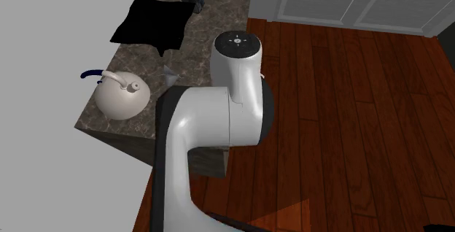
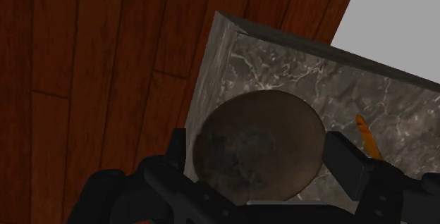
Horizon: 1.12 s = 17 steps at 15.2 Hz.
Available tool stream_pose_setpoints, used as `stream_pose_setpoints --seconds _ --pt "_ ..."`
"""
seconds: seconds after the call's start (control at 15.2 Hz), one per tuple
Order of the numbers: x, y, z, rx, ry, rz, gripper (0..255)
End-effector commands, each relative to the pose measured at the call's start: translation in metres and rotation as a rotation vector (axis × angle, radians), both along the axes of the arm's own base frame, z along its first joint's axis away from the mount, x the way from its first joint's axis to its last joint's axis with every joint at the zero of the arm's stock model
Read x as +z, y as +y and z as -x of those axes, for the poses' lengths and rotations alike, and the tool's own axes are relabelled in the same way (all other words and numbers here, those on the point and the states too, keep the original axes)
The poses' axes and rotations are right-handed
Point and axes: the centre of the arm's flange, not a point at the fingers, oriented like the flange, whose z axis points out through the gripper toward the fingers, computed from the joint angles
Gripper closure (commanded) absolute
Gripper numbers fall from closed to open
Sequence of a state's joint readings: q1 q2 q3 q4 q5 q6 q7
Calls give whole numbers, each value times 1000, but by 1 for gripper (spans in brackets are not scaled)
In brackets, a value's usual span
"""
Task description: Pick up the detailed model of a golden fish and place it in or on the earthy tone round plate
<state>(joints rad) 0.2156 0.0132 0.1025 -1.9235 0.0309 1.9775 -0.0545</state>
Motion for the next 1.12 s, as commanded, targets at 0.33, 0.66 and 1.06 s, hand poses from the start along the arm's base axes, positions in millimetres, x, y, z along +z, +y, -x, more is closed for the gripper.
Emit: stream_pose_setpoints --seconds 0.33,0.66,1.06 --pt "-35 76 -35 148 36 -29 0" --pt "-59 134 -53 253 61 -49 0" --pt "-87 205 -66 379 91 -73 0"
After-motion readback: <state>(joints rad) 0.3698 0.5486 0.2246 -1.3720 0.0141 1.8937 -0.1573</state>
